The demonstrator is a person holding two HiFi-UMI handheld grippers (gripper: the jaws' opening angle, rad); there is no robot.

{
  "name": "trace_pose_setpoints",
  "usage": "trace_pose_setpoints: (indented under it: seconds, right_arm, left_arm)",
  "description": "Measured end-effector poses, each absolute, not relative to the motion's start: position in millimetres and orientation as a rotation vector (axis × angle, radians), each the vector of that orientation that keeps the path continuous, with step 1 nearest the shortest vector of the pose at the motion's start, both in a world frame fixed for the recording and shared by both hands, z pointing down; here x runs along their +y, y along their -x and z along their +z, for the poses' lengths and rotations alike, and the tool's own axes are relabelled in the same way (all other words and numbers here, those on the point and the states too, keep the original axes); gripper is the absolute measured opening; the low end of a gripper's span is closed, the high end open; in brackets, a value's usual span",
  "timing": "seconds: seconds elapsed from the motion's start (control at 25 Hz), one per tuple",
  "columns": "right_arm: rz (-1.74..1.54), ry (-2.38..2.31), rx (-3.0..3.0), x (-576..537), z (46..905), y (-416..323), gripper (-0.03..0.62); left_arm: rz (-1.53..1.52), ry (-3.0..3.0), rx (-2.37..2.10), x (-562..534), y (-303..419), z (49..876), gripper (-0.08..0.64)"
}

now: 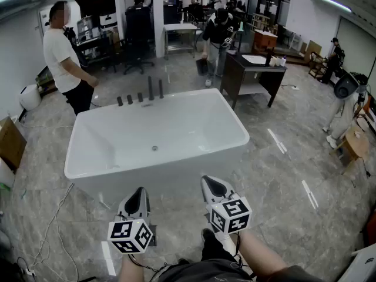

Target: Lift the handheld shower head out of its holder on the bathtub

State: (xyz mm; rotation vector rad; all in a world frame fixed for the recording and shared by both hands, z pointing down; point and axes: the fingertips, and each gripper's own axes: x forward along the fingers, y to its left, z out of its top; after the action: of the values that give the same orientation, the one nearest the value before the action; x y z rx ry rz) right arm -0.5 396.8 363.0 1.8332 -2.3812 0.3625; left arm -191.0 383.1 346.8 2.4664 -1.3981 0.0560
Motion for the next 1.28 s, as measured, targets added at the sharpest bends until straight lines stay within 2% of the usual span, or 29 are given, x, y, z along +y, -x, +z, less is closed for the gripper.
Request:
trace_pose_setpoints:
  seconds: [0.96,1.28]
  right_arm:
    - [0.443,-1.777,-2.441,354,383,37,0.028]
    - [0.439,-1.693,-2.501,284,396,8,0.028]
  left_arm:
    - [0.146,-2.427,-1.406,339,218,378,0.014]
    - [0.184,-2.378,-1.46,279,184,393,0.014]
